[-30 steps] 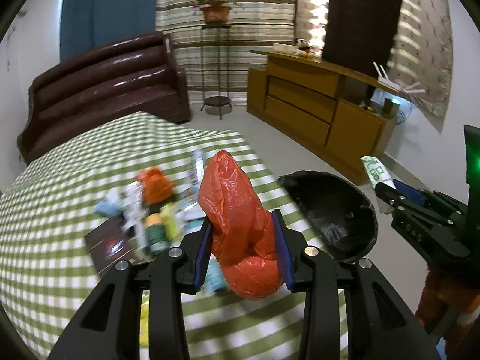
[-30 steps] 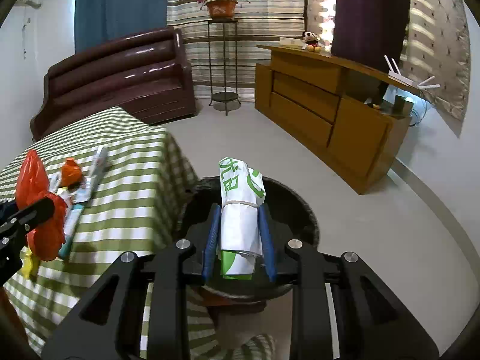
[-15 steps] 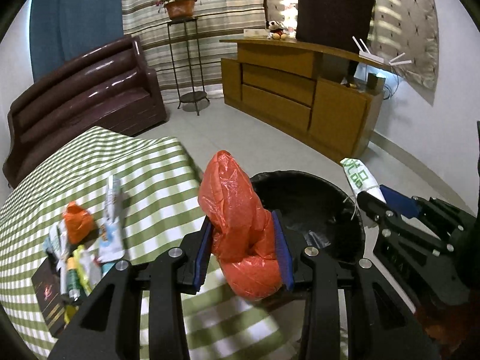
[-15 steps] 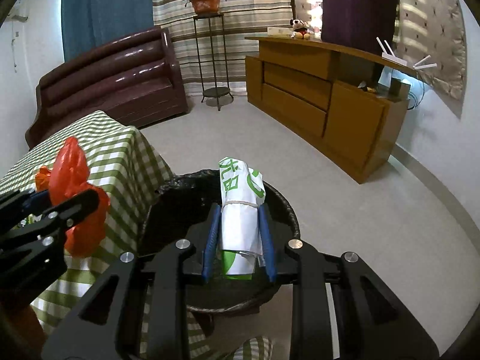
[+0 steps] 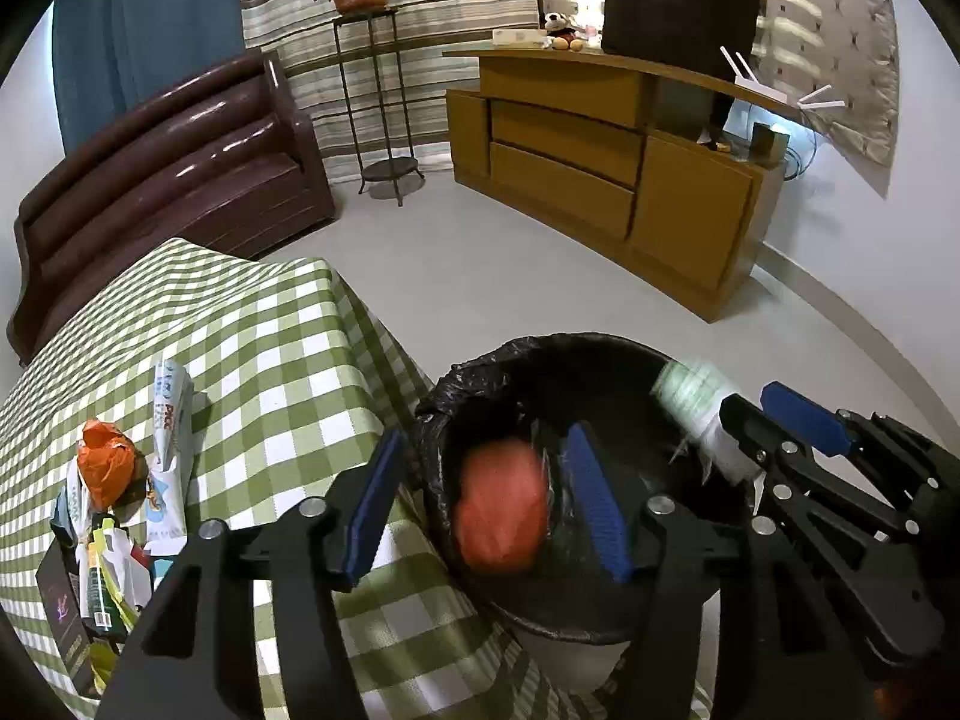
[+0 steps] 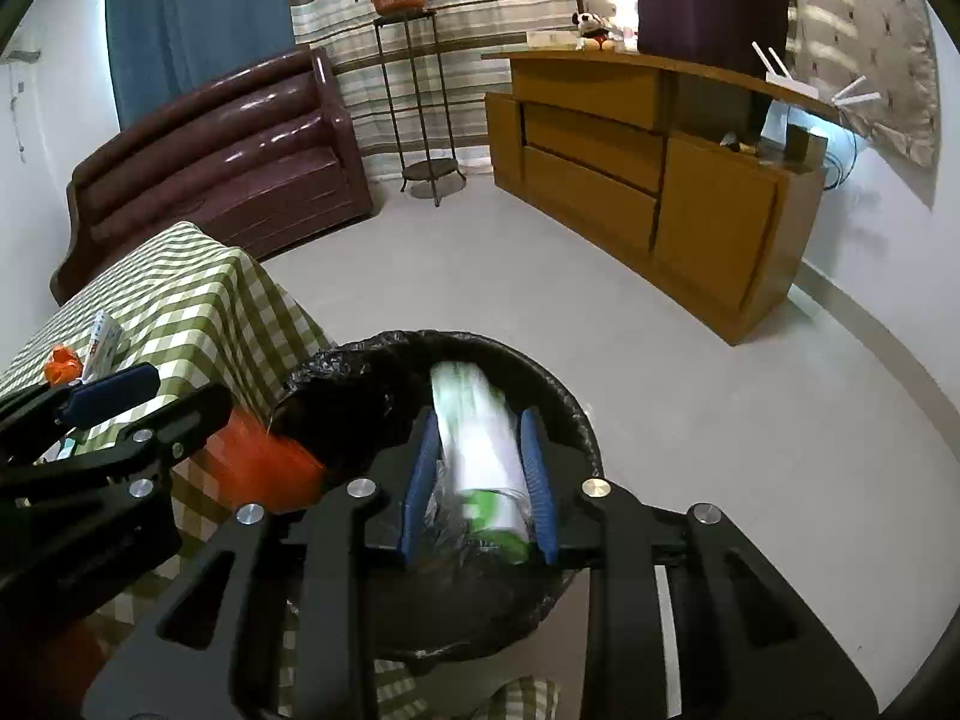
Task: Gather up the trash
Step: 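Carry both items over the black bin and open both grippers to drop them, then grasp the blue-white toothpaste tube with the right gripper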
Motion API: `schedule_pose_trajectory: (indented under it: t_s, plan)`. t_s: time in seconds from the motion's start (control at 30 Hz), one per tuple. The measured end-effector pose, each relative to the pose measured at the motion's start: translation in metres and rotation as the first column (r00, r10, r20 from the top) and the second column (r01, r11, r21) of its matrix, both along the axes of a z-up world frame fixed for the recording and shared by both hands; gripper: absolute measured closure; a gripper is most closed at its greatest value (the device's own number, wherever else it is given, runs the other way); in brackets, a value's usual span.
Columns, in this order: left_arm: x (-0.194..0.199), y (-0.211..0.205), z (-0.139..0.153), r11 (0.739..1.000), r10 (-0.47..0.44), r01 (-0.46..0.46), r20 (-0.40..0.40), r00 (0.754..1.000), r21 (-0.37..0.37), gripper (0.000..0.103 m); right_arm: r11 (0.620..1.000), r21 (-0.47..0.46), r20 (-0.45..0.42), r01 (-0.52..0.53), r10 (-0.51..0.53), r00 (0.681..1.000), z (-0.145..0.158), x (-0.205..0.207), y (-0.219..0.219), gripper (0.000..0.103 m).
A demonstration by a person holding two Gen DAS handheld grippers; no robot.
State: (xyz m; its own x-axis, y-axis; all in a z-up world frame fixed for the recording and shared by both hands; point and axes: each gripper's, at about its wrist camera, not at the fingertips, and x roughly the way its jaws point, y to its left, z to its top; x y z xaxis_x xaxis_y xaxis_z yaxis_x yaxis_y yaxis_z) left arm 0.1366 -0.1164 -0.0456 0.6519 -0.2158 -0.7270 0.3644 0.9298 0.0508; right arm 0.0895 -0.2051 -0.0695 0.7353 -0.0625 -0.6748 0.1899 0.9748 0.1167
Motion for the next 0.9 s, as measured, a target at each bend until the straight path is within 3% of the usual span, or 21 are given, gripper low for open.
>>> schedule_pose_trajectory:
  t_s: [0.5,0.9]
  plan:
    - [-0.014,0.026,0.014,0.999,0.041,-0.041,0.002,0.999,-0.023,0.043,0.999,-0.022,0.025,0.023,-0.023,0.999,0.018,-0.014,0.008,0.056]
    - [-0.044,0.091,0.027,0.988,0.155,-0.154,0.006,0.988,-0.019,0.041,0.997,-0.027,0.016,-0.066,0.067,0.998,0.027,-0.030,0.055,0.049]
